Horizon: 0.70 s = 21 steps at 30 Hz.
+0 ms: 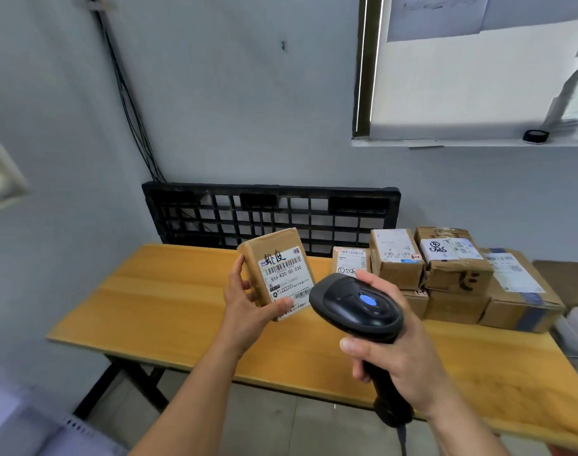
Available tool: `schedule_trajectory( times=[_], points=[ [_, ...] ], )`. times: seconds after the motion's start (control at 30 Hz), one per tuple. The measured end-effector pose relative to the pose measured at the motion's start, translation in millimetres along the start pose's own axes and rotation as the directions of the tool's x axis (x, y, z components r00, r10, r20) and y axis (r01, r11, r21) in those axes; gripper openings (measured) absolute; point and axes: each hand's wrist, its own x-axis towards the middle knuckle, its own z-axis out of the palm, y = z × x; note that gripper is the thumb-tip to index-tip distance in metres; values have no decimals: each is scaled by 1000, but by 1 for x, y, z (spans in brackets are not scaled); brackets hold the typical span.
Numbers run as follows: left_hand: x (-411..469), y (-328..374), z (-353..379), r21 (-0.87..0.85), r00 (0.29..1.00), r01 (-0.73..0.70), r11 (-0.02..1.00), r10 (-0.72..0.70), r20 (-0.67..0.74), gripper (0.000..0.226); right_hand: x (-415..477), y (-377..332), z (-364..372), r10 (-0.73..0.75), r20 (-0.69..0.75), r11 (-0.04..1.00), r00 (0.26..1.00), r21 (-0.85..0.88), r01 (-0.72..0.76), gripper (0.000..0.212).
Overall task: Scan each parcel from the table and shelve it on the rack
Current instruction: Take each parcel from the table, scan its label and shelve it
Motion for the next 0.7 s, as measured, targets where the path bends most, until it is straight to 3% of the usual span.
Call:
schedule_trajectory(
  times=[0.17,0.5,0.7],
  points=[
    [-22,4,-30,31,998,21,999,-19,-57,121,0,3,20,-3,41,1000,999,13,2,88],
    [-84,0,-106,-1,964,69,998,-67,-256,103,-1,-6,93,-43,171,999,984,23,39,89],
    [-144,0,-186,-56,922,71,996,-87,-378,97,-14,-8,172,-76,254,997,964,15,74,88]
  ],
)
